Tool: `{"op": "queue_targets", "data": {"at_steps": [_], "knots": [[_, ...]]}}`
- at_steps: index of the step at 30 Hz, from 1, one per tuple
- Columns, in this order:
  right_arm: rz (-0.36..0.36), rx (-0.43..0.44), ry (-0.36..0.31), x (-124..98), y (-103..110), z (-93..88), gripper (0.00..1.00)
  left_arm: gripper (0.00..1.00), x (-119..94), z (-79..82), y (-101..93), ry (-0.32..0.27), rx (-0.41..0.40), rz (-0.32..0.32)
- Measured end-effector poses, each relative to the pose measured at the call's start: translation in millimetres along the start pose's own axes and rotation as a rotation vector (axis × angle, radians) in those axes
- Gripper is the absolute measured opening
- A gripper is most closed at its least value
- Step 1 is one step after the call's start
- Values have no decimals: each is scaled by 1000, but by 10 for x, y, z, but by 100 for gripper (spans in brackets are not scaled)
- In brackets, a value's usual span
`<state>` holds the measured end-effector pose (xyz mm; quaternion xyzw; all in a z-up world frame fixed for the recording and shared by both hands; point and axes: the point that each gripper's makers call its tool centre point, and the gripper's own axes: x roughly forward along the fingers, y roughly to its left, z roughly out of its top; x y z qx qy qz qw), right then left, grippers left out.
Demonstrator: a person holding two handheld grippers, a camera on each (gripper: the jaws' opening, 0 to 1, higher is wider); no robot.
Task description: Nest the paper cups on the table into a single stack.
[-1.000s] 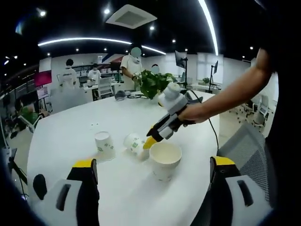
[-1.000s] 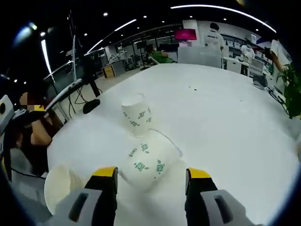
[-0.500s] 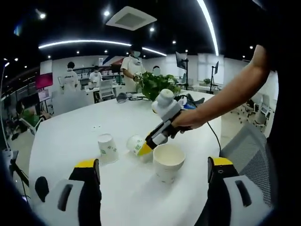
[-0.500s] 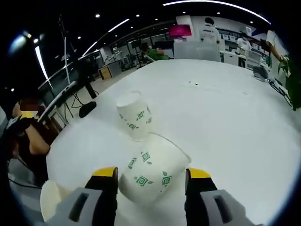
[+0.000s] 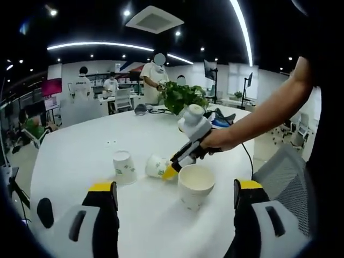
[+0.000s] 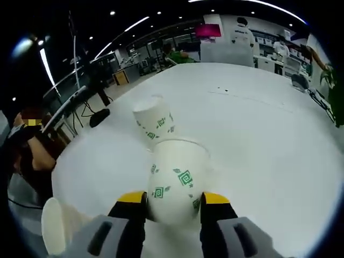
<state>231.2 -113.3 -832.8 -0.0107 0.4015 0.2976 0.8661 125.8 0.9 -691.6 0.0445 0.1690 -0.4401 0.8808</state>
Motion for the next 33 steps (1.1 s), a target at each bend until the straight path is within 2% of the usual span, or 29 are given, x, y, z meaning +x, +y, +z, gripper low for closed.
{"op": "queue_targets", "data": {"at_steps": [5,12,19,28,33], "knots": [[1,12,-31,-36,-23,-3,37,82,63,27,53,11,-3,-2],[5,17,-79,-151,-22,9,36,76,154,104,101,-6,-23,-17],[19,35,-166,-330,29,96,36,66,250,203,22,-27,-34,-61],[29,-25,-263,-743,191,217,36,61,411,358,-14,-30,0,-110],[36,-47,-289,-915,251,241,36,55,482,444,-47,-31,14,-139]]}}
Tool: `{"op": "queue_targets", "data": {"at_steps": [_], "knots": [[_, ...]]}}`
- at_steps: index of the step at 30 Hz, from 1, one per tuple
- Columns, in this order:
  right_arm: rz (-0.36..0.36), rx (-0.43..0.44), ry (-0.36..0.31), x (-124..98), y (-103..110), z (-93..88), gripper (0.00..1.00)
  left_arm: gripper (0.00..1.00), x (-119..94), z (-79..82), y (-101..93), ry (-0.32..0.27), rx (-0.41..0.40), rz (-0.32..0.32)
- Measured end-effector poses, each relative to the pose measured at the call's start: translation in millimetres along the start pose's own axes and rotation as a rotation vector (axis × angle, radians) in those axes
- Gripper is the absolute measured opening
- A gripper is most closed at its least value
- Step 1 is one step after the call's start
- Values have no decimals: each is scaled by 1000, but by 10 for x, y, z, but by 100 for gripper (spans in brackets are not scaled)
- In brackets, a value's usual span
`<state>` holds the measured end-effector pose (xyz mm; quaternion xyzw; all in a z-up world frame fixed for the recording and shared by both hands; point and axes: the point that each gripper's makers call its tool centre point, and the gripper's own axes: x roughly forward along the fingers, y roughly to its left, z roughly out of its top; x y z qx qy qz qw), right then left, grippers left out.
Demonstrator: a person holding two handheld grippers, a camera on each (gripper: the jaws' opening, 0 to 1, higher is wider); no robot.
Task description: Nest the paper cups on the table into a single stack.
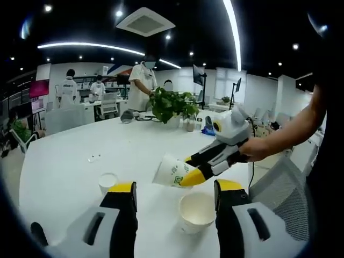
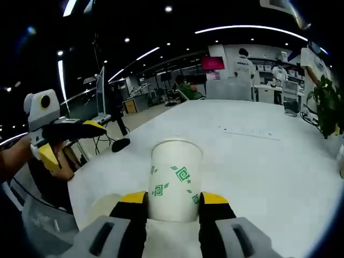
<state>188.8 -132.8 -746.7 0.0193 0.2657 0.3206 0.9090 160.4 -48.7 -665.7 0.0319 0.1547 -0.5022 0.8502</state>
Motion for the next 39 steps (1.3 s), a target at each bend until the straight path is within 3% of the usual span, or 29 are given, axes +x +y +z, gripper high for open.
{"op": "queue_targets", "data": {"at_steps": [14,18,24,30,32,39], "knots": [[115,-174,-49,-309,489,34,36,32,122,105,-173,22,29,-130],[137,-198,-67,-366,591,49,36,28,140,90,-342,44,76,-213],[198,-168,-114,-414,710,137,36,23,172,106,-455,59,95,-250],[251,-173,-129,-436,802,132,36,11,112,157,-506,37,85,-281],[301,-154,-130,-472,887,128,36,9,58,198,-589,14,94,-320],[373,-166,-135,-544,983,107,36,1,-65,326,-752,-46,63,-417]]}}
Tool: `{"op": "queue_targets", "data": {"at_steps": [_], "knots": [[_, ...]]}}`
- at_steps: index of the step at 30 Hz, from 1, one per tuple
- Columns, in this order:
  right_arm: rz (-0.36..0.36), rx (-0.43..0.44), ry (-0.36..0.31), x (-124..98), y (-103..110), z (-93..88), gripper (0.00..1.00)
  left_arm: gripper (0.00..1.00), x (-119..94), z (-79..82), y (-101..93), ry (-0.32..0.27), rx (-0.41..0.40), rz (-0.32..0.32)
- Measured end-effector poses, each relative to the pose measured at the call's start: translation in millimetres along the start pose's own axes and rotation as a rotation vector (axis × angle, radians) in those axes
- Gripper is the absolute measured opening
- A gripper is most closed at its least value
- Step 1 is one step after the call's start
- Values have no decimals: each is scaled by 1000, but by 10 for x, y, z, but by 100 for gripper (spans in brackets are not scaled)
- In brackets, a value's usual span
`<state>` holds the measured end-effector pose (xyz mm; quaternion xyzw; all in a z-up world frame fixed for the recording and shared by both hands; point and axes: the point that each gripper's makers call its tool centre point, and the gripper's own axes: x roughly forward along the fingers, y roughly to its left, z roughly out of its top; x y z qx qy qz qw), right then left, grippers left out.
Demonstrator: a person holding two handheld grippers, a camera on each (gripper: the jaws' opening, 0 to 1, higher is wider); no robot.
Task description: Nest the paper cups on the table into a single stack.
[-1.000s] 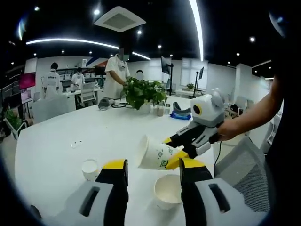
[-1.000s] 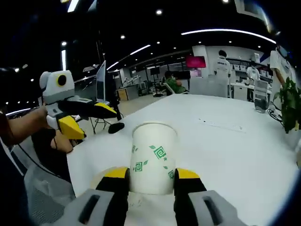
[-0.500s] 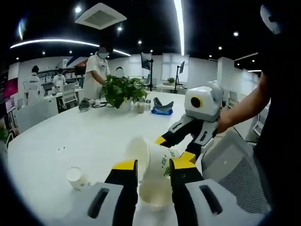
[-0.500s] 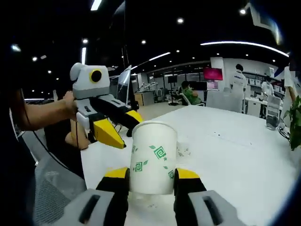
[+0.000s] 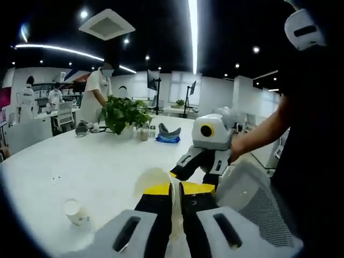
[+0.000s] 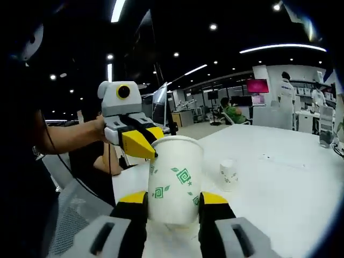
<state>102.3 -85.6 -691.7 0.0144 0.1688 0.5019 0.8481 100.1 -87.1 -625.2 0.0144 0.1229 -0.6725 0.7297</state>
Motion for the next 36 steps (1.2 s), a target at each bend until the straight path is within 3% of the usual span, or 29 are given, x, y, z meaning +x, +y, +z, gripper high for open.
{"op": "queue_targets", "data": {"at_steps": [5,9,23,32,36], "knots": [[42,4,-48,-37,99,100,37,0,-5,116,-166,-18,16,-65],[3,-3,-70,-83,54,151,50,0,-20,187,-228,-20,45,-66],[-120,-5,-9,-391,-127,-73,67,0,-41,-45,-98,102,118,17],[-204,13,21,-637,-233,-199,73,0,11,-253,-6,232,217,76],[-231,26,19,-715,-248,-234,73,0,41,-283,13,235,226,81]]}}
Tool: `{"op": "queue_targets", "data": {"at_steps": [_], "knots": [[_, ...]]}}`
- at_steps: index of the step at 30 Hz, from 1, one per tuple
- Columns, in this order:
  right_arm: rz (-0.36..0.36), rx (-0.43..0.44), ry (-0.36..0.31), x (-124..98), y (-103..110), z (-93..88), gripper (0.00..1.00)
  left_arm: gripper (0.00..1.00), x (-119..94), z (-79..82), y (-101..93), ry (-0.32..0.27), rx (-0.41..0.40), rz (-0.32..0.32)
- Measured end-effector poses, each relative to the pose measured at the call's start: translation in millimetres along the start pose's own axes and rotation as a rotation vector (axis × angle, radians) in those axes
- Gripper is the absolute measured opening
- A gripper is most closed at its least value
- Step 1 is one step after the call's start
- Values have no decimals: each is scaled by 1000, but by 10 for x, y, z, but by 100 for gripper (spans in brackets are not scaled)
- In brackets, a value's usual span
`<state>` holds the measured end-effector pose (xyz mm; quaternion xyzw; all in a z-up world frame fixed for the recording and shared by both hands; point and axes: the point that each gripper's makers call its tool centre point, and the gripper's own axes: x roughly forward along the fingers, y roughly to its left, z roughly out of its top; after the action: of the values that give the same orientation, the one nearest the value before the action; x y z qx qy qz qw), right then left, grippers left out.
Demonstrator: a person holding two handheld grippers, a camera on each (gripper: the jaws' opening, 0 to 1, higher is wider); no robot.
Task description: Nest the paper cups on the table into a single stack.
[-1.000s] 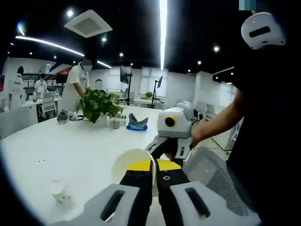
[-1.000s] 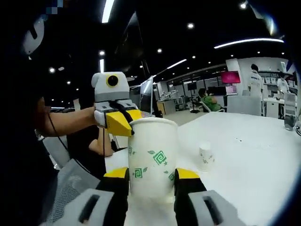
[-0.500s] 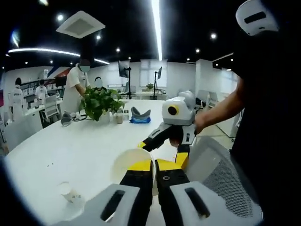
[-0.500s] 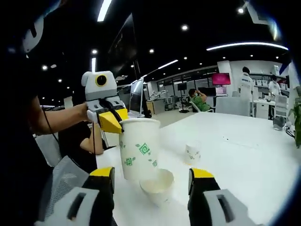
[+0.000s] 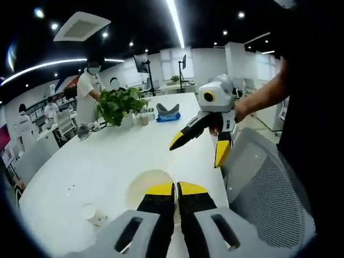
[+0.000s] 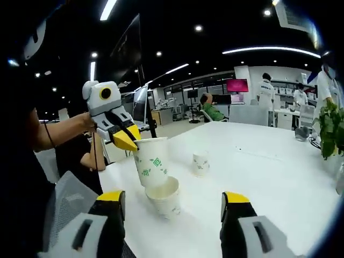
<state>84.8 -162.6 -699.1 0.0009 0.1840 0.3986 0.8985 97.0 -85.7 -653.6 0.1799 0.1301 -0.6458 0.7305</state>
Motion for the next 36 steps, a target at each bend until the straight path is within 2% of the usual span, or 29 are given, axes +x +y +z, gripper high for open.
{"op": "queue_targets", "data": {"at_steps": [6,10,14,19,24,32,34,36], "knots": [[-37,13,15,-90,-36,-102,73,0,68,-49,49,13,24,21],[-53,13,9,-133,-25,-78,73,0,118,-86,32,27,31,15],[-65,10,8,-163,-19,-83,74,0,173,-168,37,62,51,16],[-74,8,22,-198,-26,-129,74,0,238,-233,28,79,58,17],[-91,15,19,-224,-53,-146,74,0,307,-374,20,123,69,15],[-102,18,23,-223,-29,-197,74,0,393,-521,1,127,6,6],[-104,20,29,-226,-25,-227,74,0,420,-561,-2,125,-21,-1],[-113,15,45,-227,-28,-271,74,0,451,-575,-32,109,-82,-21]]}}
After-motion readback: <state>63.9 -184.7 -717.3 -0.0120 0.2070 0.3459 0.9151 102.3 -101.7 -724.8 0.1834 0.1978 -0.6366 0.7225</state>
